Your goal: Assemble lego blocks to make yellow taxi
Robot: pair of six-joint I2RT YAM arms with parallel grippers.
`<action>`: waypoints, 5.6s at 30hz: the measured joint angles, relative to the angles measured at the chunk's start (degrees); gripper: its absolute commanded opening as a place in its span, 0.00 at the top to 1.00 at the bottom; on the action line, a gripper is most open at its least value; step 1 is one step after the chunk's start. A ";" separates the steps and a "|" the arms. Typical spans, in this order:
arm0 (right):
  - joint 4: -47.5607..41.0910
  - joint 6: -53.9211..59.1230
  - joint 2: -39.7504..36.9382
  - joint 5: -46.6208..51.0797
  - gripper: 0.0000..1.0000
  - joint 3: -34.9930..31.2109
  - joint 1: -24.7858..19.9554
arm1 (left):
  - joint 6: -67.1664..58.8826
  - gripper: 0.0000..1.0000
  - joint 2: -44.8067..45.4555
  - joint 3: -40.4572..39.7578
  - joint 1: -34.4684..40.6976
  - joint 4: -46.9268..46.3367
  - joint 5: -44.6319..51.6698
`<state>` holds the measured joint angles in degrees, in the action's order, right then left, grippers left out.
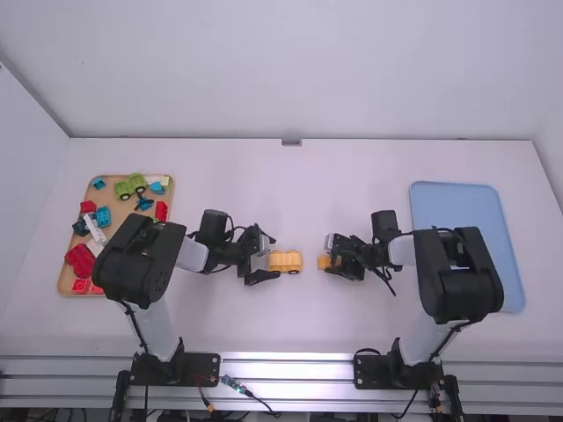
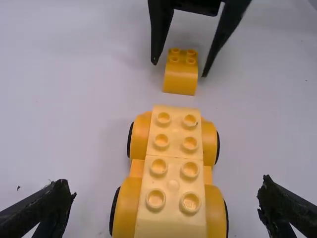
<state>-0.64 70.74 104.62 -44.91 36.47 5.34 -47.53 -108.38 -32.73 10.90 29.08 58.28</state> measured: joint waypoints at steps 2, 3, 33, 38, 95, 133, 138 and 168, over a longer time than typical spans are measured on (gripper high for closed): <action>-0.66 0.13 0.00 -0.17 0.53 0.50 -0.31 | 0.00 0.01 0.00 0.00 0.00 -0.02 0.02; -0.90 0.13 0.00 -0.17 0.54 0.85 -0.44 | 0.00 0.01 0.00 0.00 0.00 0.02 0.00; -1.07 -1.70 0.28 1.09 0.87 1.09 0.37 | 0.00 0.01 0.00 0.00 0.11 0.13 1.36; -4.92 -1.60 0.28 -0.33 0.87 2.67 0.68 | -0.70 0.01 -0.31 0.00 0.17 0.24 0.59; 1.95 -10.16 3.28 -10.32 0.97 10.08 16.87 | -3.98 0.72 -5.66 -3.08 7.76 3.39 -7.54; 2.23 -10.91 3.28 -8.98 0.99 10.08 18.08 | -5.01 0.17 -5.68 -0.83 2.95 1.92 -0.94; 2.23 -10.71 3.28 -8.98 0.99 10.08 18.08 | -5.38 0.39 -5.68 -1.99 2.82 1.51 -1.38; -2.45 -11.21 3.23 -5.68 1.00 13.07 21.75 | -9.33 0.66 -5.68 -1.81 2.82 0.04 -0.24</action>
<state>-3.09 59.53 107.85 -50.59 49.54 27.09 -56.86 -114.06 -34.54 13.72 29.12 58.04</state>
